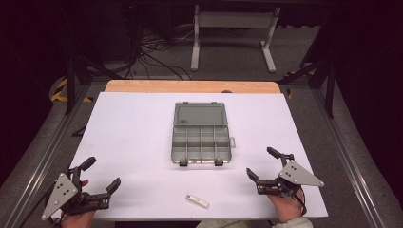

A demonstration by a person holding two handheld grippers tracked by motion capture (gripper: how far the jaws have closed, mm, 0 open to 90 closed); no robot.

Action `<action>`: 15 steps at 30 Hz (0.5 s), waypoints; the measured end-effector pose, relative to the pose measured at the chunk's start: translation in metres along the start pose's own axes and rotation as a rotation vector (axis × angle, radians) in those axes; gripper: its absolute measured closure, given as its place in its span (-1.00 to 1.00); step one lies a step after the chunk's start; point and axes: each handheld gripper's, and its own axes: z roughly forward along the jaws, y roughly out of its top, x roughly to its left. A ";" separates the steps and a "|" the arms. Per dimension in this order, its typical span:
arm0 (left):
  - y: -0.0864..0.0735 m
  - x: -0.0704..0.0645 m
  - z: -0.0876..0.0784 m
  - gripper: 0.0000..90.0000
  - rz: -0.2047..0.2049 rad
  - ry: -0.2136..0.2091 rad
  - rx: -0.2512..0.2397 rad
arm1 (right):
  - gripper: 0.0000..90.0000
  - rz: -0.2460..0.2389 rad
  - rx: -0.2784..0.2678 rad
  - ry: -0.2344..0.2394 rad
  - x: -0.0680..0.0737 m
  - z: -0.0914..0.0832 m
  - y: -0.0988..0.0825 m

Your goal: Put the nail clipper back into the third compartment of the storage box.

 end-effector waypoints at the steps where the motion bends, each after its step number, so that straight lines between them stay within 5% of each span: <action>1: 0.000 0.000 0.000 -0.99 0.009 0.002 0.007 | -0.88 -0.001 0.002 0.001 0.000 0.000 0.000; 4: 0.001 -0.001 0.000 -0.96 0.031 -0.002 0.006 | -0.88 0.010 0.004 0.006 0.000 0.002 0.000; 15: 0.000 -0.001 0.001 -0.97 0.010 -0.005 0.015 | -0.87 0.018 0.013 0.028 0.003 0.005 0.000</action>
